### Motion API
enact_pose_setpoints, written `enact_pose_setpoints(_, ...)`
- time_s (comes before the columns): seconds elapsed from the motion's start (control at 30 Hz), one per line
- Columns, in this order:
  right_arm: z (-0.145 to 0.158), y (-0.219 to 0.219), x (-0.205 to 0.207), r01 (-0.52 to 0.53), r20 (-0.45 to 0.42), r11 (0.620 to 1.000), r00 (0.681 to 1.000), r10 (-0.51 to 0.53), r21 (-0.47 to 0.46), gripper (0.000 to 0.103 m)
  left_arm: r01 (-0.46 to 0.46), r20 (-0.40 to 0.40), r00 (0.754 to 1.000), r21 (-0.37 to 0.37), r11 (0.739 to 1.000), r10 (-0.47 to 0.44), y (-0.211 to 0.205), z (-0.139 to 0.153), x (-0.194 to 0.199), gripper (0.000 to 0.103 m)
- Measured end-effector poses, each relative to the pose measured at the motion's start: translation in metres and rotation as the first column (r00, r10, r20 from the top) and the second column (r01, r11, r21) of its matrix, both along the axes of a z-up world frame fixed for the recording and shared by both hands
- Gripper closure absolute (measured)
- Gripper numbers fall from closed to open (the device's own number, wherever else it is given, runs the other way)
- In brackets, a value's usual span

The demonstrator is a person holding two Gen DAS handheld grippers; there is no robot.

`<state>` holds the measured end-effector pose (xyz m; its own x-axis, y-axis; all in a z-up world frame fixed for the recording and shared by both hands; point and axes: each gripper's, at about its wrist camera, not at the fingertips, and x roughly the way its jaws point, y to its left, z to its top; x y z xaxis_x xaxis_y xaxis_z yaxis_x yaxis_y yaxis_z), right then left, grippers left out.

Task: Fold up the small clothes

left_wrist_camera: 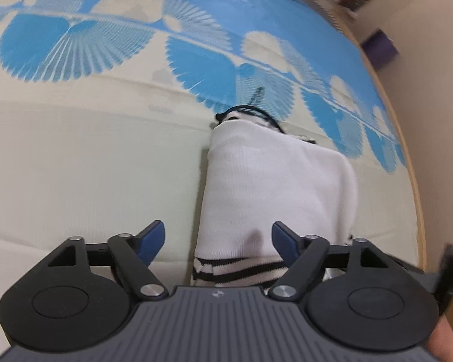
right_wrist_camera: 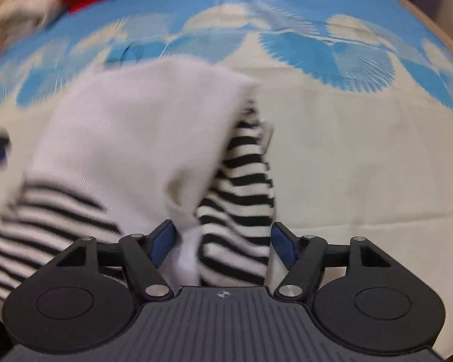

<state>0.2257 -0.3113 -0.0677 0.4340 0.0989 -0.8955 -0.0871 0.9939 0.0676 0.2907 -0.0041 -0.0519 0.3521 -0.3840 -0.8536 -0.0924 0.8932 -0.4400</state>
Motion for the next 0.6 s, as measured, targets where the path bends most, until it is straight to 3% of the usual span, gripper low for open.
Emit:
enact_pose_setpoints(0.17,0.005,-0.018,0.009,0.11,0.04,0.991,0.993,-0.113,0.077,0.026,-0.015,-0.07,0.998,-0.059,0.998,0.011,-0.012,-0.027,0.015,0.016)
enact_pose_setpoints(0.43,-0.033,-0.036,0.027,0.221,-0.146,0.954,0.97,-0.194,0.201,0.015,-0.088,-0.12,0.99,-0.157,0.984,0.07,-0.027,-0.056,0.031,0.008)
enact_pose_setpoints(0.57,-0.038,-0.035,0.034,0.209,-0.156,0.954,0.972,-0.178,0.214,0.019,-0.072,-0.114,0.992,-0.15,0.986,0.055,-0.035,-0.061,0.038,0.009)
enact_pose_setpoints(0.6,-0.038,-0.034,0.035,0.195,-0.149,0.956,0.975,-0.164,0.219,0.03,-0.06,-0.103,0.994,-0.147,0.987,0.045,-0.037,-0.06,0.04,0.012)
